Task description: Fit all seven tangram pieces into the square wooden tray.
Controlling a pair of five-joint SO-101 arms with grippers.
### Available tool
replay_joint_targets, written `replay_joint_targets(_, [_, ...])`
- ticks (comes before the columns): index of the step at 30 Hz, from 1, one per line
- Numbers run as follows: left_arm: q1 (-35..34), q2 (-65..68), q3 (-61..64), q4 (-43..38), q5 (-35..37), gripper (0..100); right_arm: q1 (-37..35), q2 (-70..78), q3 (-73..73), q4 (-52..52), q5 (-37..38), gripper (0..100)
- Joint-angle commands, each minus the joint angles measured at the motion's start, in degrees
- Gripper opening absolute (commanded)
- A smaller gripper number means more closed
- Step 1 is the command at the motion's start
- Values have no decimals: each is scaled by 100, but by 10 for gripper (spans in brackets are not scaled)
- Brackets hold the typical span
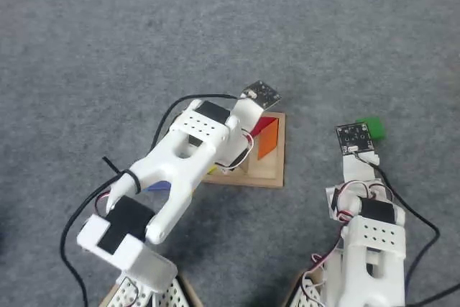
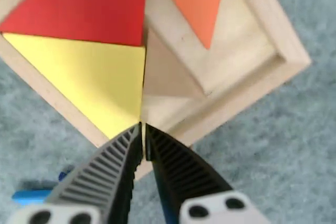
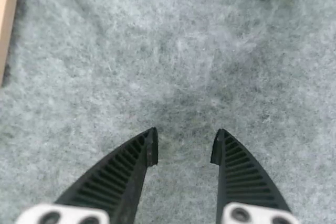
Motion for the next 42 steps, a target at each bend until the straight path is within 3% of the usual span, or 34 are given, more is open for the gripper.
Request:
replay_joint_targets(1, [97,79,-57,-211,-18,11,-48,-110,-237,22,53,194])
replay_joint_targets(9, [299,1371,-822,-325,18,11,-48,-110,-237,22,53,194])
replay_joint_targets(18, [466,2075,-2554,492,18,11,-48,-110,-237,22,53,194])
replay_joint_targets(27, [668,2127,-3222,1029,44,11,-48,-110,-237,22,53,194])
replay_joint_targets(34, [677,1196,-2985,1160,255,12,-48,-110,-237,22,53,194])
replay_joint_targets(42, [527,-334,-1543,879,299,12,-40,-110,-264,22,62,194])
